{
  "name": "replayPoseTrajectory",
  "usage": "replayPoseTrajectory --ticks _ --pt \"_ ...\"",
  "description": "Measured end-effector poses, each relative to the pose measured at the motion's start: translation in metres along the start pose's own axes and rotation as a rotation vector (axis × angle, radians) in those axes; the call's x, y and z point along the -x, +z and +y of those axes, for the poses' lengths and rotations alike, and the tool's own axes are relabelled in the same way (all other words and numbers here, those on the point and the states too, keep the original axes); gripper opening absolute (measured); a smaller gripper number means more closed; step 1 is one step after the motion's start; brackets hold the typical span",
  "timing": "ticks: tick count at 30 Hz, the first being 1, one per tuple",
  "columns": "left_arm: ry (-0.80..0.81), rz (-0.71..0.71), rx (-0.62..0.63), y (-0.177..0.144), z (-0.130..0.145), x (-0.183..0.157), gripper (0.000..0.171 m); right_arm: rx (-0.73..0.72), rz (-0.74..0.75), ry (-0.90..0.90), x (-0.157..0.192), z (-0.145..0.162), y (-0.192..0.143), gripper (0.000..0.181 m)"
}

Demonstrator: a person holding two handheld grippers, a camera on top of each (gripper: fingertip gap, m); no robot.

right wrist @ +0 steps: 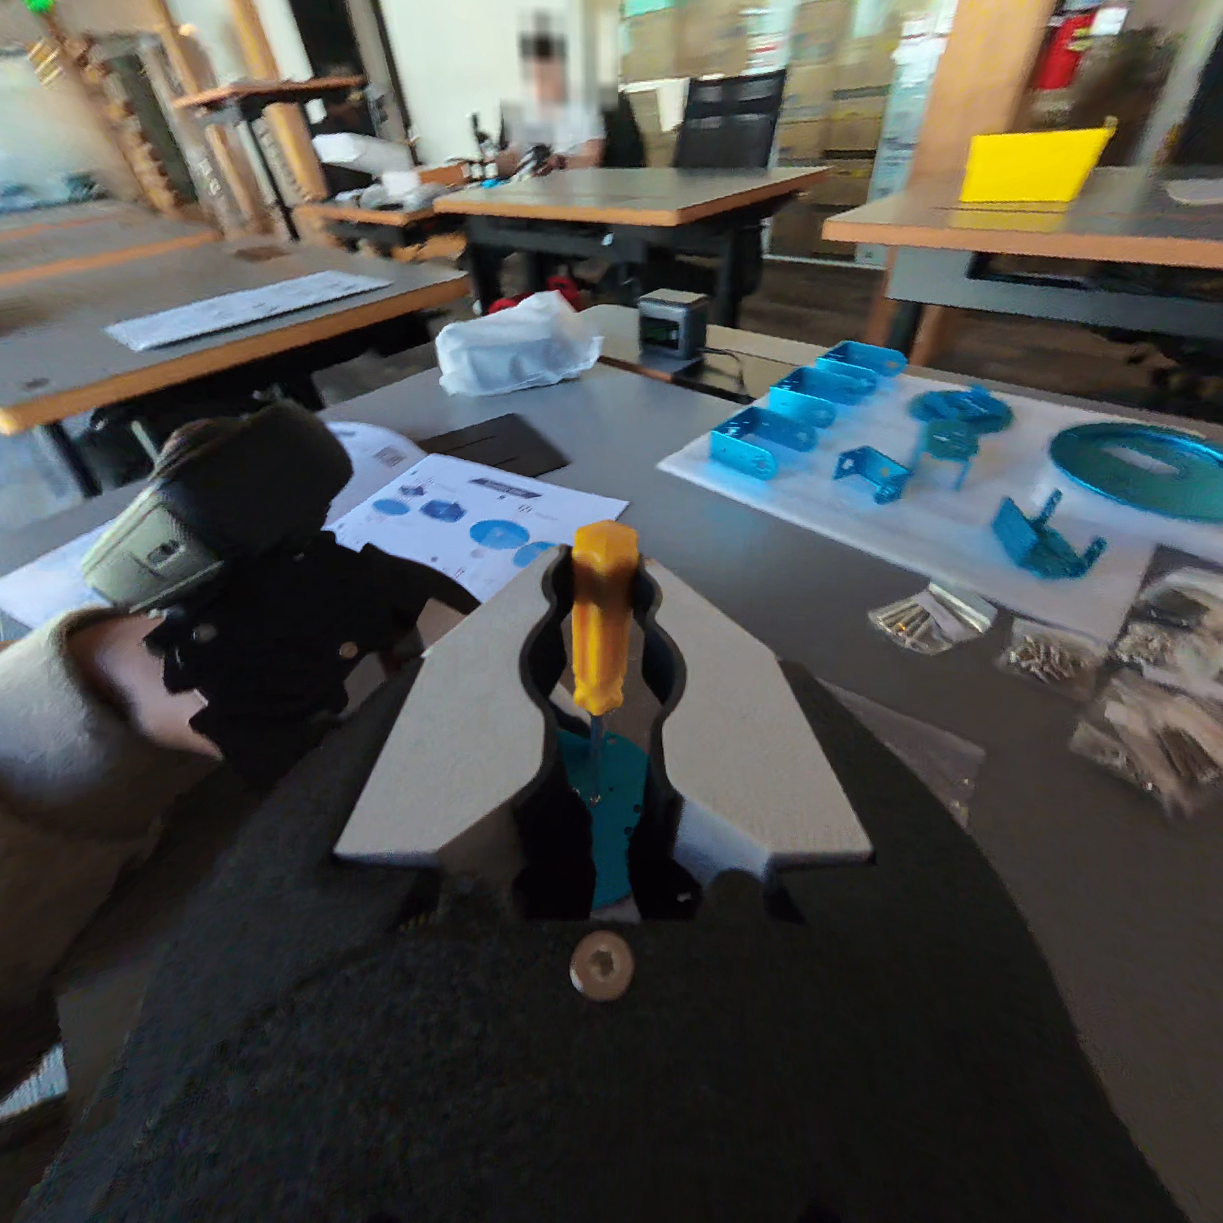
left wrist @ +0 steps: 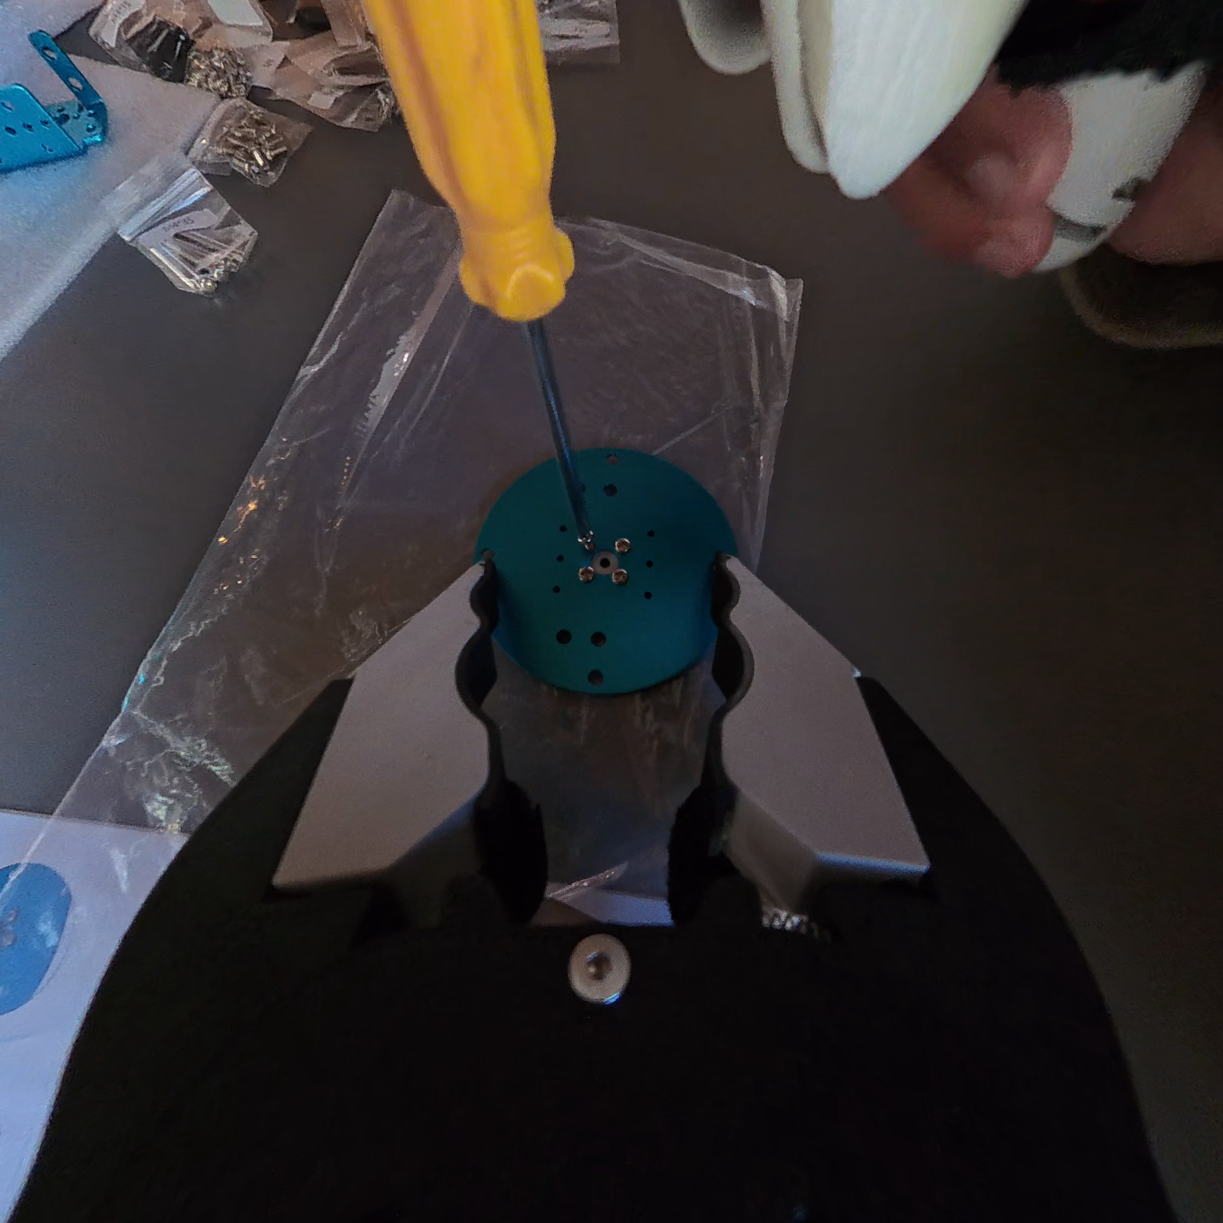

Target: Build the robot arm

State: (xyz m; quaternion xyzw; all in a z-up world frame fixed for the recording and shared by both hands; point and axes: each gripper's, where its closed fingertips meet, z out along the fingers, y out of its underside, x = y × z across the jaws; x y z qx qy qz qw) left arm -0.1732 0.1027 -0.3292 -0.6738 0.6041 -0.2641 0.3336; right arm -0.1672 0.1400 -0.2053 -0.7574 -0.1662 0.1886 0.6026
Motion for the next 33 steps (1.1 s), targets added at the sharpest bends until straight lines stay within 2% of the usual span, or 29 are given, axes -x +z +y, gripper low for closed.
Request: replayPoseTrajectory --ticks 8,11,14,18,21,22,24,26,27,29,30,32,33 --pt "0.022 -0.007 -0.013 -0.001 -0.003 0.000 0.064 -0.006 0.053 -0.042 0.008 0.000 -0.002 0.016" --pt "0.060 -0.094 -0.095 -0.008 -0.019 0.007 0.063 0.007 0.047 -0.039 0.008 0.001 -0.001 0.016" --pt "0.033 -0.114 -0.210 -0.017 -0.042 0.008 0.045 0.024 0.037 -0.037 0.009 0.001 0.000 0.016" --pt "-0.010 -0.127 -0.298 -0.021 -0.060 0.012 0.005 0.028 0.021 -0.041 0.011 0.001 0.000 0.016" --pt "-0.034 -0.101 -0.310 -0.020 -0.061 0.012 0.004 0.025 -0.031 -0.066 0.010 0.001 -0.001 0.016" --pt "-0.047 -0.083 -0.316 -0.020 -0.060 0.012 0.004 0.026 -0.082 -0.098 0.012 0.002 -0.001 0.018" --pt "-0.061 -0.062 -0.327 -0.021 -0.060 0.012 0.004 0.010 -0.209 -0.186 0.011 0.002 -0.004 0.043" --pt "-0.059 -0.047 -0.335 -0.022 -0.060 0.011 0.004 -0.039 -0.397 -0.227 0.007 -0.001 -0.012 0.047" --pt "-0.056 -0.041 -0.336 -0.022 -0.060 0.010 0.004 -0.002 -0.463 -0.200 -0.002 0.004 -0.013 0.055" --pt "-0.057 -0.036 -0.335 -0.022 -0.059 0.010 0.004 0.141 -0.703 -0.117 -0.008 0.018 -0.025 0.059" --pt "-0.059 -0.032 -0.335 -0.022 -0.059 0.010 0.004 0.157 -0.786 -0.087 -0.014 0.018 -0.027 0.067" --pt "-0.057 -0.023 -0.336 -0.023 -0.058 0.009 0.004 0.174 -1.011 -0.072 -0.018 0.020 -0.037 0.065" --pt "-0.056 -0.014 -0.336 -0.024 -0.058 0.008 0.004 0.166 -1.131 -0.088 -0.016 0.020 -0.043 0.057"
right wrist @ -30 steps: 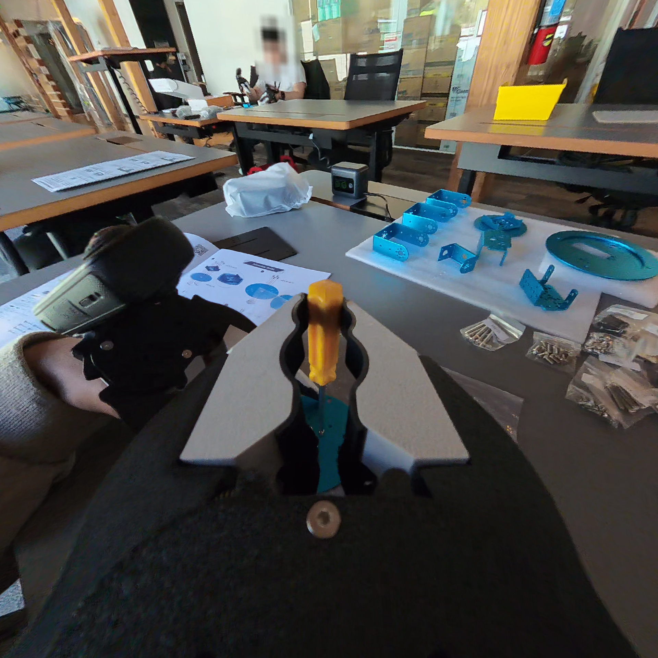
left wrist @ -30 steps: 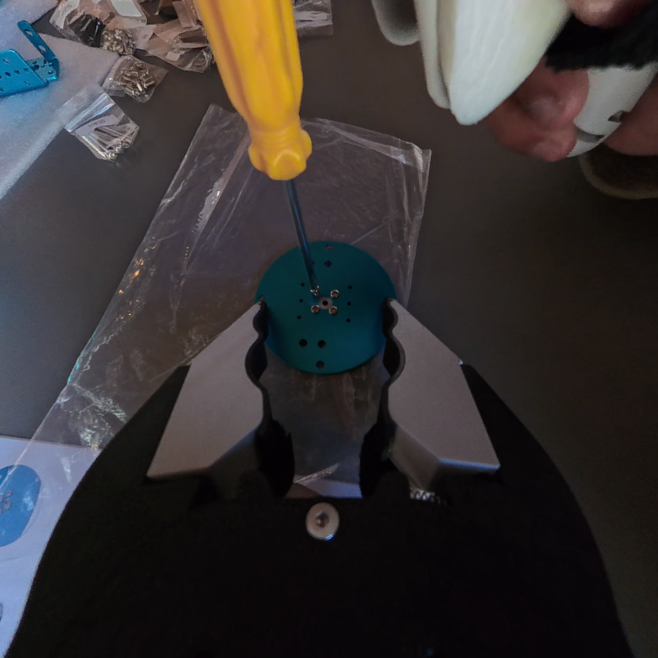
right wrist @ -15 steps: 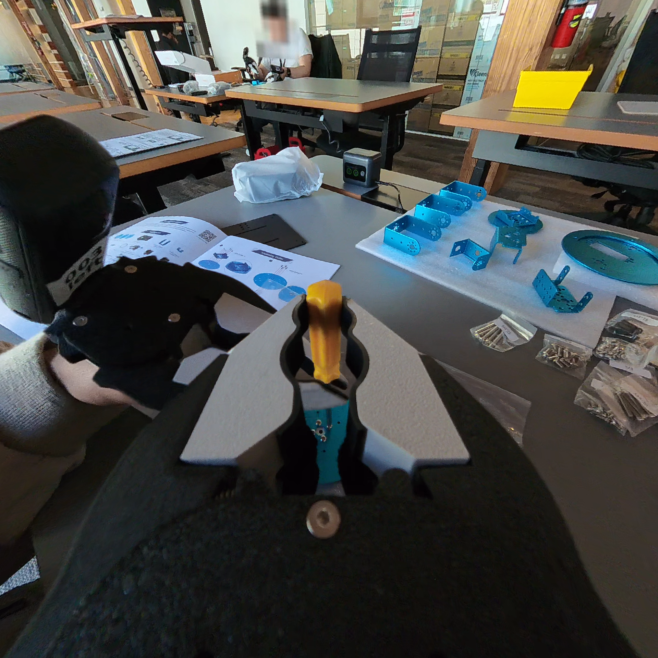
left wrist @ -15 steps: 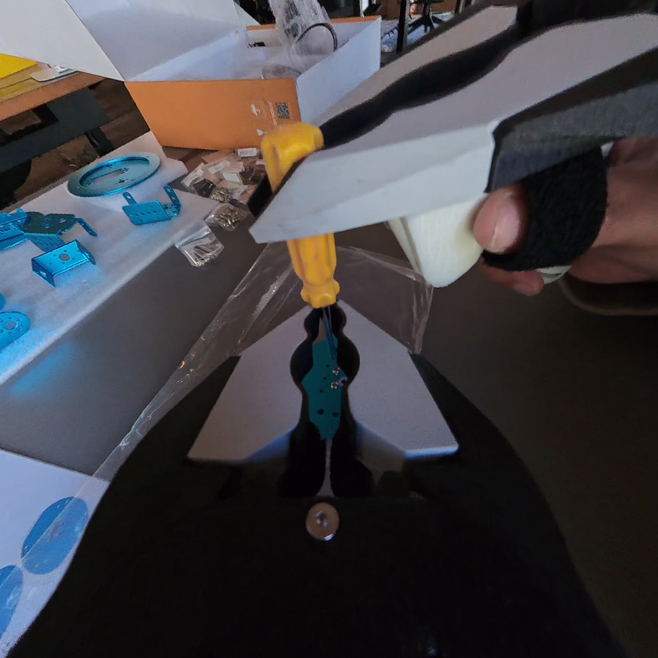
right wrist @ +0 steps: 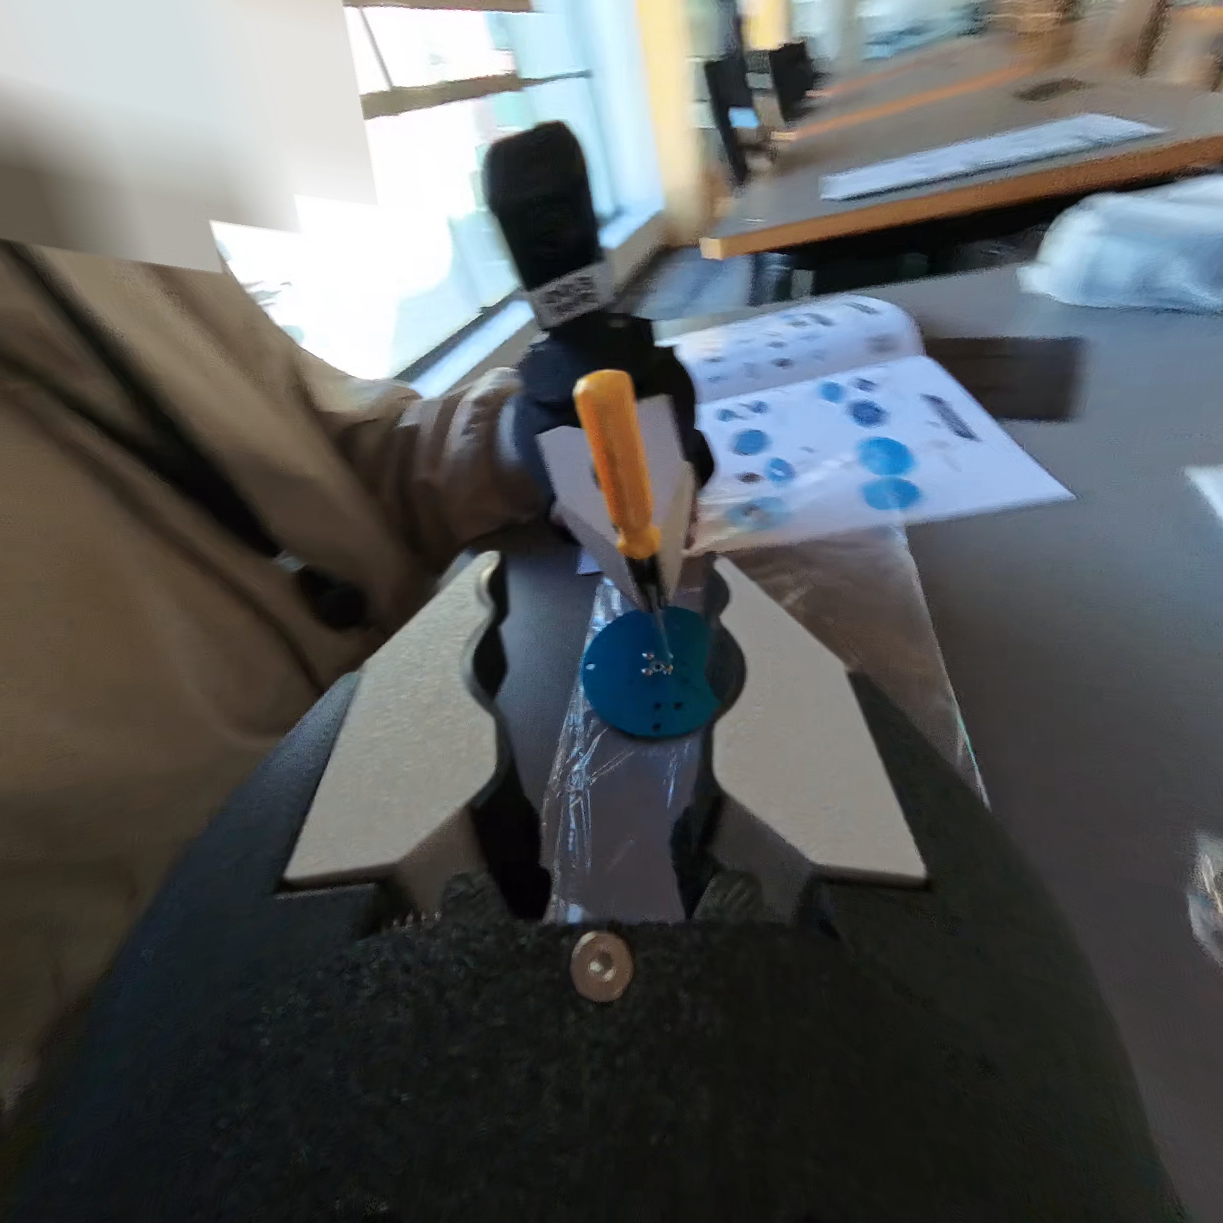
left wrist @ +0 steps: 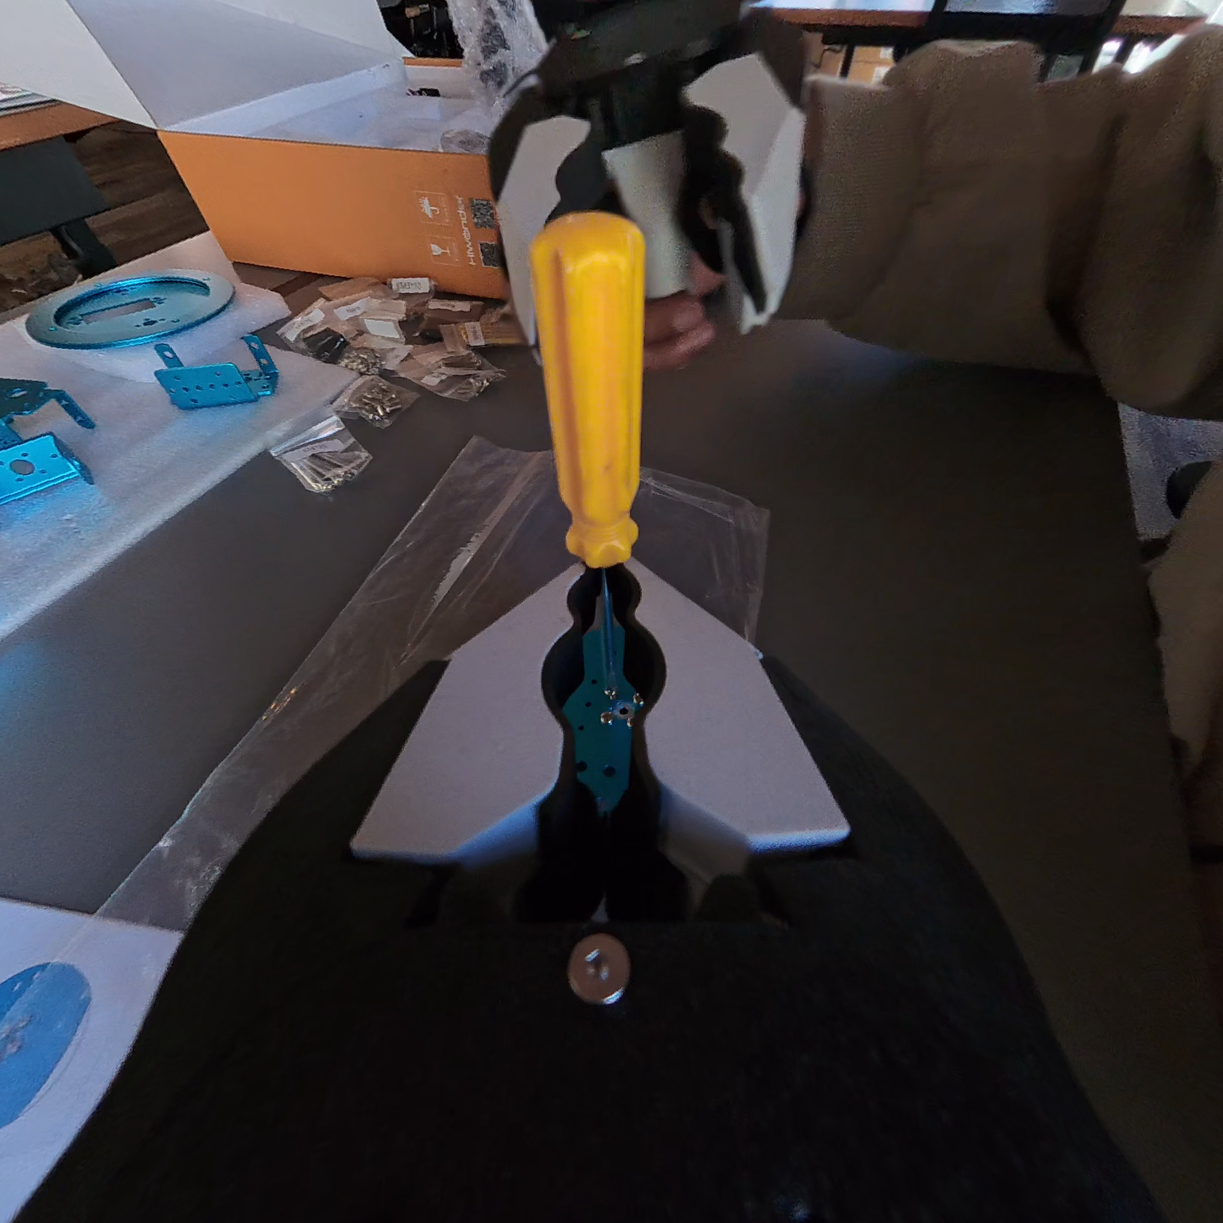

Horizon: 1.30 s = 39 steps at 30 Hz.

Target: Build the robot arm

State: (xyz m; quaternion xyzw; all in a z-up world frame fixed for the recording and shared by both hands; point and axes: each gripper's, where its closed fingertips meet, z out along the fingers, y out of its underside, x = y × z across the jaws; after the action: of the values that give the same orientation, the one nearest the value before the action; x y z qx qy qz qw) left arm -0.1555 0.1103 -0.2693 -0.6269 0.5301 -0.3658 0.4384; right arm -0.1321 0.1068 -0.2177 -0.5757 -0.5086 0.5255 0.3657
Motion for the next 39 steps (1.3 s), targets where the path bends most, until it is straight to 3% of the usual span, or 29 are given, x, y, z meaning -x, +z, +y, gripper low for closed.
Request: replayPoseTrajectory --ticks 1,7,11,13,17,18,19,22,34,39 --pt "0.001 0.007 0.001 -0.001 0.000 -0.001 0.004 -0.008 -0.085 -0.051 0.001 -0.001 0.001 0.046" --pt "-0.005 0.026 0.002 0.000 0.000 -0.001 0.004 -0.082 -0.496 -0.101 0.001 -0.029 0.031 0.046" --pt "-0.010 0.033 0.001 0.002 0.000 -0.003 0.004 0.020 -0.685 -0.107 0.007 -0.025 0.047 0.038" --pt "-0.009 0.029 0.002 0.002 0.000 -0.002 0.004 0.082 -0.759 -0.131 0.011 -0.016 0.048 0.020" --pt "0.002 0.027 0.003 0.000 0.002 -0.001 0.005 0.063 -0.738 -0.182 0.009 -0.015 0.051 0.017" --pt "0.026 0.032 0.048 -0.003 0.009 -0.002 0.017 0.066 -0.729 -0.198 0.009 -0.014 0.051 0.016" --pt "0.040 0.050 0.123 -0.006 0.021 -0.003 0.053 0.075 -0.727 -0.207 0.010 -0.013 0.051 0.016" --pt "0.016 0.115 0.278 -0.016 0.047 -0.008 0.078 0.084 -0.727 -0.210 0.013 -0.010 0.051 0.015" --pt "0.094 0.122 0.363 0.003 0.065 -0.023 0.078 0.053 -0.688 -0.258 0.021 -0.010 0.052 0.016" --pt "0.062 0.134 0.360 0.003 0.065 -0.023 0.076 0.026 -0.542 -0.281 0.018 -0.009 0.054 0.016"
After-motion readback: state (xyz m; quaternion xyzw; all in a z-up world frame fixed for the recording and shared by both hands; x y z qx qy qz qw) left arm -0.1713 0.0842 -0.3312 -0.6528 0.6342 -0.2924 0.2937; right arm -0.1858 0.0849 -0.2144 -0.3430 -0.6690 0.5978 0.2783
